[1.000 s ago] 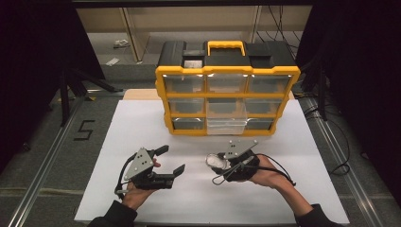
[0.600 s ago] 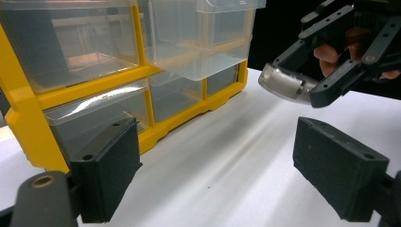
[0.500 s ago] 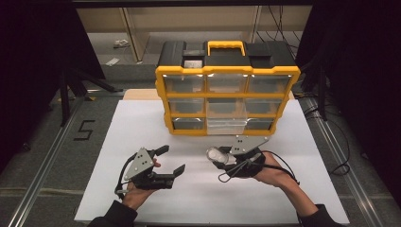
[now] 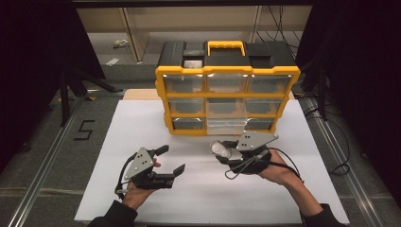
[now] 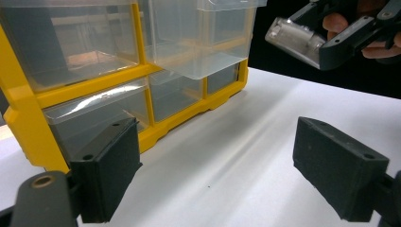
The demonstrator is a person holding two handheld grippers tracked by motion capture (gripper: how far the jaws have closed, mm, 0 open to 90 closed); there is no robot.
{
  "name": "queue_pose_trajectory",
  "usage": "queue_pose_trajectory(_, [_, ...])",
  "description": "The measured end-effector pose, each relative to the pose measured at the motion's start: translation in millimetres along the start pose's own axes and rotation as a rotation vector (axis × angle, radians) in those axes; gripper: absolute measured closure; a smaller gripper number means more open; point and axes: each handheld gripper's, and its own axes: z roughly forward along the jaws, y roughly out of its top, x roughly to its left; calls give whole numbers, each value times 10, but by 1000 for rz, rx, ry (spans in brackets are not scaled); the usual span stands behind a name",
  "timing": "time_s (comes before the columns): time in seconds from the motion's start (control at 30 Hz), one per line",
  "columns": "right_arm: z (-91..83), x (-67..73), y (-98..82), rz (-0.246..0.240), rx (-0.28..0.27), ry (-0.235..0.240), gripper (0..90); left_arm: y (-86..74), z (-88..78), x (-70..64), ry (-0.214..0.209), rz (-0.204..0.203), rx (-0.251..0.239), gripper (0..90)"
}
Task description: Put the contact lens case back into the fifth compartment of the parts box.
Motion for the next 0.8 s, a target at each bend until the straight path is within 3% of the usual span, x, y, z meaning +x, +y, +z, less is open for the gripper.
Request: queue_pose_trajectory(0.8, [-357,-165,167,25,-125,-90,496,-3,13,-2,-1,4,2,152])
